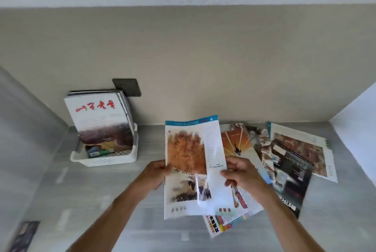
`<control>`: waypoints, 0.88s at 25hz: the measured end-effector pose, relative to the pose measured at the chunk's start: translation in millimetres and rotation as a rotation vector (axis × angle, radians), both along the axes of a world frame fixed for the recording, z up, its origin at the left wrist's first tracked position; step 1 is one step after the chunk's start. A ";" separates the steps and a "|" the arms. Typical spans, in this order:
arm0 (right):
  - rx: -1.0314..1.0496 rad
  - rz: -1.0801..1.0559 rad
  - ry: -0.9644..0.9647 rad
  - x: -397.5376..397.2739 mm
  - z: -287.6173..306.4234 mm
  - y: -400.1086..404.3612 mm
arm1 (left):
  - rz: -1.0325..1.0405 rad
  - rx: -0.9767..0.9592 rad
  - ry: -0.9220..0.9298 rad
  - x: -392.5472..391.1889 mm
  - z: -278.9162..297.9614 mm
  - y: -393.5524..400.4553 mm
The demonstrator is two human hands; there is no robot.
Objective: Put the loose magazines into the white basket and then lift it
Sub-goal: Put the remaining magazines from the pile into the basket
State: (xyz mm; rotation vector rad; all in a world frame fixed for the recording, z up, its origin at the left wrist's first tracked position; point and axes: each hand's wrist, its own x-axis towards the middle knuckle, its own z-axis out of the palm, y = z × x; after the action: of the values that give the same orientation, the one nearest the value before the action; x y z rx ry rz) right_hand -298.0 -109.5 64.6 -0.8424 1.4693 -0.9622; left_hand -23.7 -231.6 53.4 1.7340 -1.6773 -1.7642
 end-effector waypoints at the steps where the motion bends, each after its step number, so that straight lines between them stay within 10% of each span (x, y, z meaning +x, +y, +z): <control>1: 0.007 -0.032 0.036 16.6 -8.1 -8.5 | 0.113 0.012 0.096 13.9 0.6 3.0; 6: -0.022 -0.239 -0.295 62.2 -12.1 -47.1 | 0.391 0.271 1.032 65.9 30.1 -7.2; 10: -0.032 -0.275 -0.676 90.2 -6.8 -72.7 | 0.540 -0.367 0.389 82.3 33.3 -12.3; 16: -0.119 -0.178 -0.577 112.4 -4.1 -79.2 | 0.741 -0.294 0.641 101.2 24.8 -6.9; 22: 0.067 -0.296 -0.020 156.3 -13.9 -88.8 | 0.775 -0.234 0.154 123.1 9.9 -17.0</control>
State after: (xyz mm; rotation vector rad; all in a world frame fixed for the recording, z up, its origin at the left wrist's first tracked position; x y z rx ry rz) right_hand -141.6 -198.3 50.6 -0.5741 1.6285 -1.1285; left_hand 99.3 -248.6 63.3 1.7413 -0.9016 -1.2400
